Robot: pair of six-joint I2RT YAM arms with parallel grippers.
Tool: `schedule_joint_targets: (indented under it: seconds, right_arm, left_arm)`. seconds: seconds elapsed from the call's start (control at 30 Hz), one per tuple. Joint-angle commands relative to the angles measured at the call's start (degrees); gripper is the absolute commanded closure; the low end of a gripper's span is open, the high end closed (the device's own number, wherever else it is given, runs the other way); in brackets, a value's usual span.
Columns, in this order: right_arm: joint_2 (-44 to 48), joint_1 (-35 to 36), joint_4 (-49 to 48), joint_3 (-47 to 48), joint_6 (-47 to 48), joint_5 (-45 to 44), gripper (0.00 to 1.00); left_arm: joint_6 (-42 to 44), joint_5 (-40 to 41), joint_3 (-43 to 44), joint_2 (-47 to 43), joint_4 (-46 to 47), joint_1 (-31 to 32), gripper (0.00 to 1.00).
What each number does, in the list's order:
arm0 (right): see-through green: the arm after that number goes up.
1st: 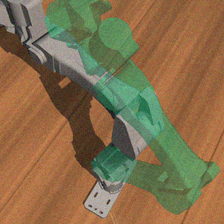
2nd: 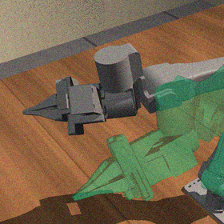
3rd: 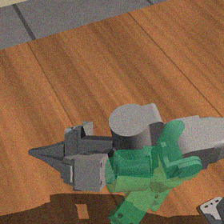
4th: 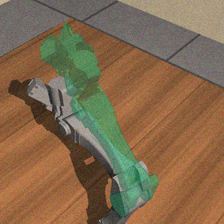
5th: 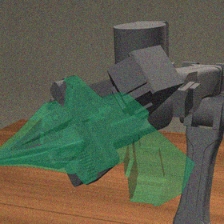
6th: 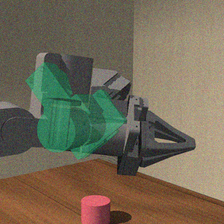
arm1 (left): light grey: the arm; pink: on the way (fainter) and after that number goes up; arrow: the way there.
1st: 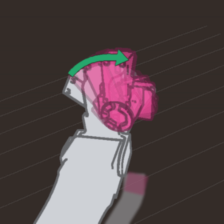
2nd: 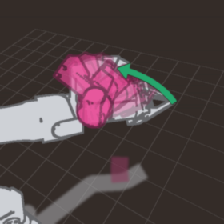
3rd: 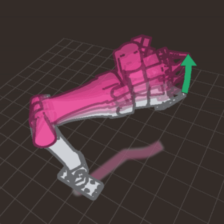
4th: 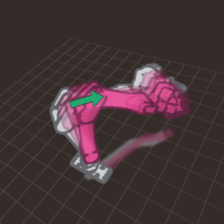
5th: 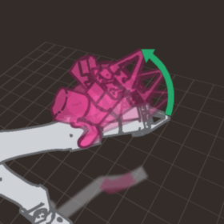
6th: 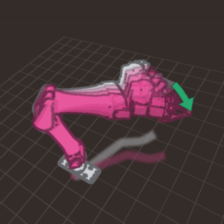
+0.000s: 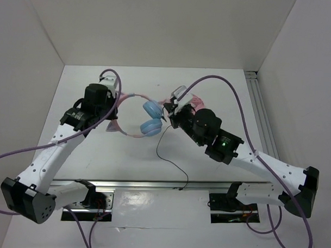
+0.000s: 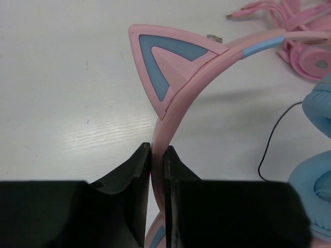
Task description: Wrap the headphones
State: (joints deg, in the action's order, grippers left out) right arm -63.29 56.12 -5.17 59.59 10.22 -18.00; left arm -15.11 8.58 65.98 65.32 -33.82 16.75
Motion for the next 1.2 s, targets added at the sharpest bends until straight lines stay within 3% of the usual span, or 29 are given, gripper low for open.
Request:
schedule_joint_targets:
  seconds: [0.0,0.27,0.43,0.63,0.97,1.17]
  right_arm:
    - [-1.31,5.38,7.1,4.03,6.39,-9.76,0.98]
    - [-0.17,10.33,8.68,3.51,10.61,-14.25,1.0]
    - [0.44,10.85,9.21,3.51,11.92,-14.78,1.0]
    - [-0.08,10.85,11.41,4.13,13.16,-13.55,1.0]
    - [-1.66,7.09,13.34,4.13,12.55,-6.09,1.0]
    - [-3.77,3.13,13.96,4.38,12.02,0.14,1.0]
  left_arm:
    - [5.44,4.08,0.48,-3.44,7.9,5.82,1.0]
    - [14.05,-10.24,-3.12,-12.83,9.74,15.75,1.0]
    - [17.66,-11.57,-3.75,-16.62,8.95,21.47,1.0]
    - [18.19,-8.75,-1.38,-13.65,1.58,29.73,1.0]
    - [18.19,-6.03,-0.23,-17.41,0.95,31.5,1.0]
    - [18.19,-9.11,-0.23,-20.76,1.57,31.5,1.0]
